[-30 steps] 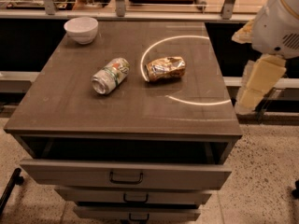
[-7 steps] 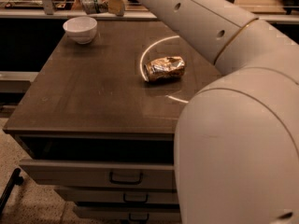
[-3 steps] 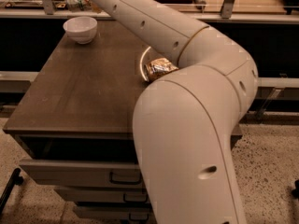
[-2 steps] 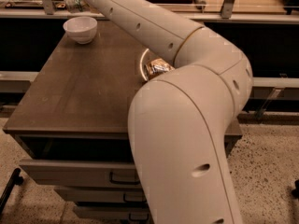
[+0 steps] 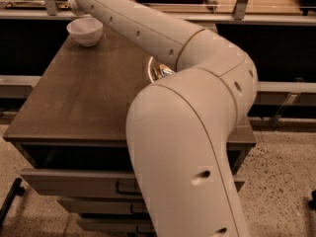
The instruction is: Place 7up can into white bowl
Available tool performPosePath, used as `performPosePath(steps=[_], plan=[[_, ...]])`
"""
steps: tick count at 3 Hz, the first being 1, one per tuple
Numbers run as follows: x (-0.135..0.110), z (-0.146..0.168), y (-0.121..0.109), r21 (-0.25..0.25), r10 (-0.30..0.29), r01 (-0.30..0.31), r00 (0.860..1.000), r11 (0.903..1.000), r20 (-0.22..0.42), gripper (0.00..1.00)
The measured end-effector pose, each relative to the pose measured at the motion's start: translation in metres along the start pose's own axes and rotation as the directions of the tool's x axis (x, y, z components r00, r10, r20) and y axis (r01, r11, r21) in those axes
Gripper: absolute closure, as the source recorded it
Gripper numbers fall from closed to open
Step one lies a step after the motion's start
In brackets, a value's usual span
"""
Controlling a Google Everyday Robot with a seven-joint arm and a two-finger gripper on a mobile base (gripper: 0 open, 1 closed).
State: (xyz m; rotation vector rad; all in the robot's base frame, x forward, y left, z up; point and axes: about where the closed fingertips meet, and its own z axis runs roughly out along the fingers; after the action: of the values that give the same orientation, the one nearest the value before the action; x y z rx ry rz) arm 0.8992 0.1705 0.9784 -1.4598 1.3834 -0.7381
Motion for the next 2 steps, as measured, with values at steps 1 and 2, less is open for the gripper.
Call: performPosePath(steps=[1,2], plan=[[-0.0043,0.002,0.0087,-0.013,-0.011,0.011,1.0,0.9998,0.026,0.13],[-0.0042,0.0031,0.0101,-0.015,-0.012,0.012,1.0,0.9998,0.025,0.0]])
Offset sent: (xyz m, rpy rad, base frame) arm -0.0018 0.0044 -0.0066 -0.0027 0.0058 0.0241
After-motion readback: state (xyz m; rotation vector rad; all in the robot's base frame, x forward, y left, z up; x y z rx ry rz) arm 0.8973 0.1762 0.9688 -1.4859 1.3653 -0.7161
